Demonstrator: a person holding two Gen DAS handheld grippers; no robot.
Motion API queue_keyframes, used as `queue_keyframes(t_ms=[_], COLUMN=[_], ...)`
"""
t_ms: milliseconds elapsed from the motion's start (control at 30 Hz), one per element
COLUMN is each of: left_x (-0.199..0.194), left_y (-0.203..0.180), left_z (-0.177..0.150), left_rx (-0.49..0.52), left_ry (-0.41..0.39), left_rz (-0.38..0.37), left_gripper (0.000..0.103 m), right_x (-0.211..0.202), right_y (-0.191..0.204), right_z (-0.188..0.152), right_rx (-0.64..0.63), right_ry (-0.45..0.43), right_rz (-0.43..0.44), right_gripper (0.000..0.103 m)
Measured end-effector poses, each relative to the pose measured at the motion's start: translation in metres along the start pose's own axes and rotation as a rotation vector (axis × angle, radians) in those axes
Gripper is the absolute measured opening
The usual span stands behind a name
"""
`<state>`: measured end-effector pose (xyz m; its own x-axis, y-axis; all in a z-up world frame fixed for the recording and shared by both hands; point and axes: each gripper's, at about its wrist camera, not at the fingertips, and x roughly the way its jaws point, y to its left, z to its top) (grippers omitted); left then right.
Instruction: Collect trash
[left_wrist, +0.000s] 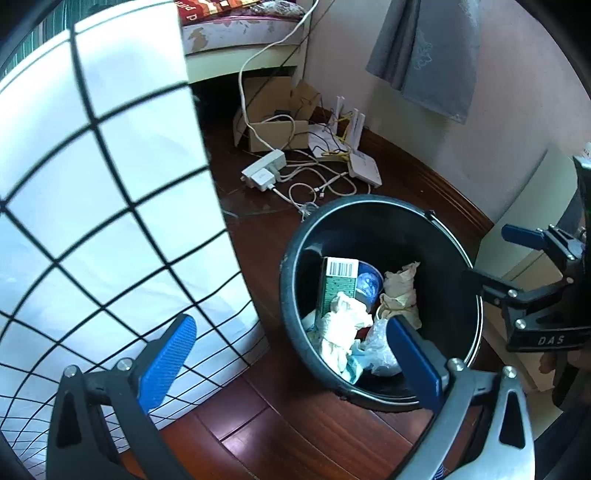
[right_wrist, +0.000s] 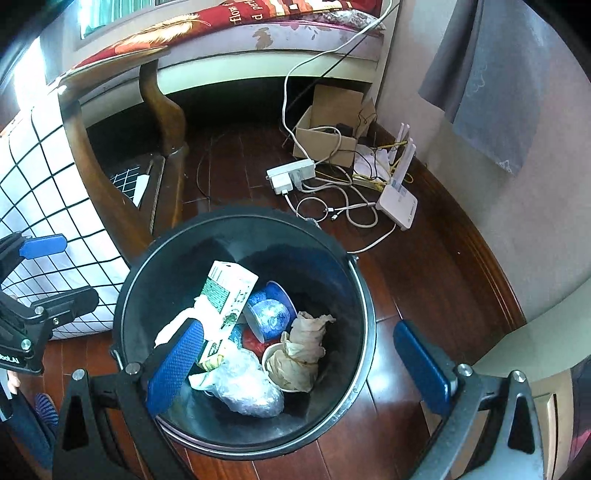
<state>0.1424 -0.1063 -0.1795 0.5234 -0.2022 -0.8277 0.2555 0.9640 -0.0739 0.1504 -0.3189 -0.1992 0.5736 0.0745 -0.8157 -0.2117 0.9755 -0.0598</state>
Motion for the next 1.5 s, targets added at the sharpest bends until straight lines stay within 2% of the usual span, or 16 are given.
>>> queue_keyframes(t_ms=[233,400,633,833,1133,1500], left_x=[-0.031,-0.06,-0.108,-0.141,-0.221,-0.291], left_y=[0.006,0.006,0.012,0.017,0.019,0.01], left_z=[0.003,0.005,0.003,0.002,-0.001,-0.007], left_rx=[-0.02,-0.007,0.002,-0.022,-0.037,-0.027], left_ry=[-0.043,-0.079,-0.135,-0.145,-0.257,-0.383], left_rz=[0.013,0.021,0.06,0.1,0.163,0.197], left_gripper=[0.103,0.103,0.103,0.103,0.103,0.103], right_x=[-0.034,-0.055,-0.112,-0.155,-0.226,-0.299], right_y=[0.011,0.019,0.031,0.039,0.061,0.094], right_z=[0.012,0.019,0.033,0.042,0.048,0.05], right_rx=[-0.01,-0.006,0.039,0.075,0.059,0.016], right_ry=[-0.047,-0.041,-0.094,-0.112,-0.195,-0.282], right_rz=[-0.002,-0.033,-0.064,-0.059,-0.069,-0.055], right_gripper=[0.103,0.103,0.103,0.103,0.103,0.103])
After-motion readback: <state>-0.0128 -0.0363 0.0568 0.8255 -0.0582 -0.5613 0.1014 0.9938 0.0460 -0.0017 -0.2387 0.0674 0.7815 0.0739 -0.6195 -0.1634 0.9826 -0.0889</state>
